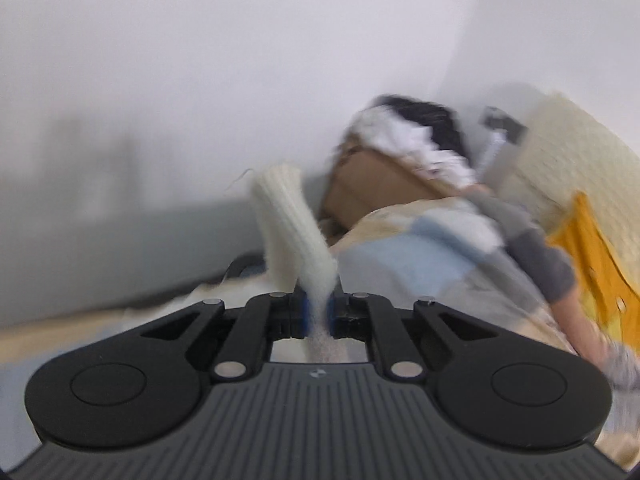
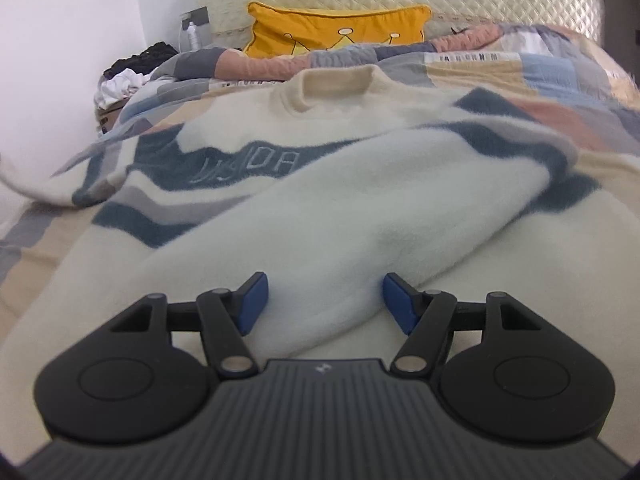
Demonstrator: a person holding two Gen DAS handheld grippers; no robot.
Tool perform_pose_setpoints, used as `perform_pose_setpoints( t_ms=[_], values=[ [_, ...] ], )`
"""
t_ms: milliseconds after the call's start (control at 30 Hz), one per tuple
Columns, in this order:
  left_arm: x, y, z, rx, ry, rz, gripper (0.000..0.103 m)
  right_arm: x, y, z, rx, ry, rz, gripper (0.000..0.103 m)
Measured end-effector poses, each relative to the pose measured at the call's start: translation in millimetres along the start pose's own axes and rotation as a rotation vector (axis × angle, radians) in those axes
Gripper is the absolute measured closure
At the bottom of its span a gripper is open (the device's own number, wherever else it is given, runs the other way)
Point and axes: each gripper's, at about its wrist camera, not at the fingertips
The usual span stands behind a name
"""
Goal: Fold large clothes
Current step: 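Lift the held sleeve with the left gripper, lay it across the body, release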
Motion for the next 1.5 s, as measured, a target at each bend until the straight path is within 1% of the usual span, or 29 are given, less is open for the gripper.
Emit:
perform_pose_setpoints(
  t_ms=[100, 167, 267, 333, 433, 500, 533, 633, 700, 800, 867, 933, 1033, 1133, 1167, 1233, 1400, 1500],
  values=[
    [46.2, 21.0, 30.8, 0.053, -0.054, -0.114, 0.094, 4.2, 3.6, 9.2, 0.027, 0.002, -0.004, 0.038],
    [80.2, 31.2, 54.0, 0.091, -0.087, -0.195, 0.094, 8.7, 7.0, 21.0, 0.068, 0.006, -0.011, 0.038],
    [128.0, 34.3, 92.0, 0.133, -0.151, -0.267, 0.094, 16.7, 10.9, 35.8, 0.112, -0.021, -0.003, 0.038],
    [151.7, 26.6, 123.4, 0.145, -0.199, -0.296, 0.094, 27.3, 12.6, 43.7, 0.128, -0.024, -0.039, 0.038],
    [184.5, 11.8, 164.3, 0.121, -0.302, -0.308, 0.094, 41.4, 15.1, 51.9, 0.133, -0.052, -0.093, 0.038],
    [205.3, -2.8, 190.7, 0.12, -0.383, -0.343, 0.094, 51.4, 19.4, 61.2, 0.154, -0.078, -0.117, 0.038],
    [217.4, -11.9, 204.6, 0.115, -0.426, -0.366, 0.094, 56.6, 21.8, 66.3, 0.175, -0.091, -0.134, 0.038],
    [248.6, -39.5, 242.9, 0.09, -0.519, -0.433, 0.094, 72.3, 26.8, 83.9, 0.231, -0.118, -0.17, 0.038],
    [268.7, -61.1, 265.4, 0.077, -0.589, -0.454, 0.094, 82.5, 26.9, 93.5, 0.251, -0.128, -0.192, 0.038],
    [287.3, -96.6, 298.6, 0.05, -0.703, -0.462, 0.094, 95.1, 24.3, 102.4, 0.255, -0.129, -0.233, 0.038],
    [297.9, -123.3, 316.2, 0.024, -0.748, -0.483, 0.094, 102.3, 23.1, 107.1, 0.259, -0.122, -0.265, 0.038],
    [310.3, -152.7, 328.8, -0.003, -0.777, -0.528, 0.094, 108.0, 23.0, 111.7, 0.271, -0.118, -0.291, 0.037],
    [319.4, -204.5, 347.9, -0.041, -0.828, -0.595, 0.094, 115.5, 22.3, 118.2, 0.287, -0.114, -0.319, 0.037],
    [329.4, -251.3, 349.5, -0.105, -0.87, -0.639, 0.093, 122.6, 20.1, 123.9, 0.299, -0.102, -0.343, 0.037],
    [333.9, -266.5, 349.0, -0.137, -0.876, -0.651, 0.093, 125.1, 19.7, 125.3, 0.304, -0.104, -0.347, 0.037],
    [342.9, -291.2, 335.7, -0.189, -0.876, -0.657, 0.093, 130.3, 20.0, 128.0, 0.319, -0.115, -0.361, 0.036],
    [339.2, -356.0, 311.2, -0.344, -0.861, -0.62, 0.093, 139.2, 20.3, 131.6, 0.331, -0.132, -0.385, 0.036],
    [329.9, -387.4, 294.3, -0.454, -0.862, -0.537, 0.093, 145.2, 19.8, 134.9, 0.338, -0.121, -0.419, 0.036]
  ],
)
Point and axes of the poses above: each gripper's, at about its wrist camera, not at the fingertips, and z roughly against the way its jaws point, x to its right, y to its top, and after that the axes turned 5 degrees about y, right-handed
